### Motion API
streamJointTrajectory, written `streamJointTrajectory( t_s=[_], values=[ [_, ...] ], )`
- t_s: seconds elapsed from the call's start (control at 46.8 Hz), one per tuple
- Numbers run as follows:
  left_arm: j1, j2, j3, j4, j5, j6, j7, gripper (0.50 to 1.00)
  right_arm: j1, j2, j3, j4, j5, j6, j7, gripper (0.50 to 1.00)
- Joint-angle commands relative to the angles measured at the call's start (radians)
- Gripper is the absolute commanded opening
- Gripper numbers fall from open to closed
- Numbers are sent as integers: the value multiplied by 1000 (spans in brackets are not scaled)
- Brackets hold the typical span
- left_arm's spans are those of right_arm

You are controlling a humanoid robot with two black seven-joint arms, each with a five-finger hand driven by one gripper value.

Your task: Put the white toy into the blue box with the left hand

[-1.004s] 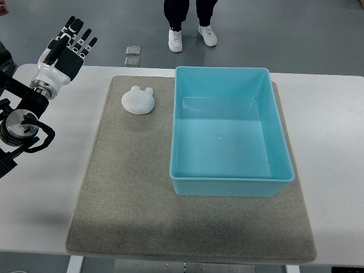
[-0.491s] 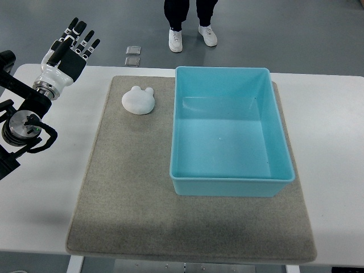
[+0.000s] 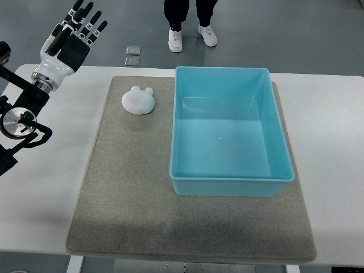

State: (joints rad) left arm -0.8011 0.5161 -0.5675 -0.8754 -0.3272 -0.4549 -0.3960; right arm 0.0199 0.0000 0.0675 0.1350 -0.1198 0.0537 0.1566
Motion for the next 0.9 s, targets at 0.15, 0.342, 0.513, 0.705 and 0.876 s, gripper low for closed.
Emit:
streamJointTrajectory(
  t_s=[0.15,0.342,0.513,0.705,0.876],
  values=[
    [-40,1,5,39,371,110,-4,992,0,0,0,0,0,0,0,936],
    [-64,2,9,29,772,168,6,994,0,0,0,0,0,0,0,936],
    [-67,16,11,30,1138,179,20,994,0,0,0,0,0,0,0,936],
    [-76,45,9,26,1497,261,20,994,0,0,0,0,0,0,0,936],
    [-78,44,9,15,1600,305,19,994,0,0,0,0,0,0,0,936]
  ],
)
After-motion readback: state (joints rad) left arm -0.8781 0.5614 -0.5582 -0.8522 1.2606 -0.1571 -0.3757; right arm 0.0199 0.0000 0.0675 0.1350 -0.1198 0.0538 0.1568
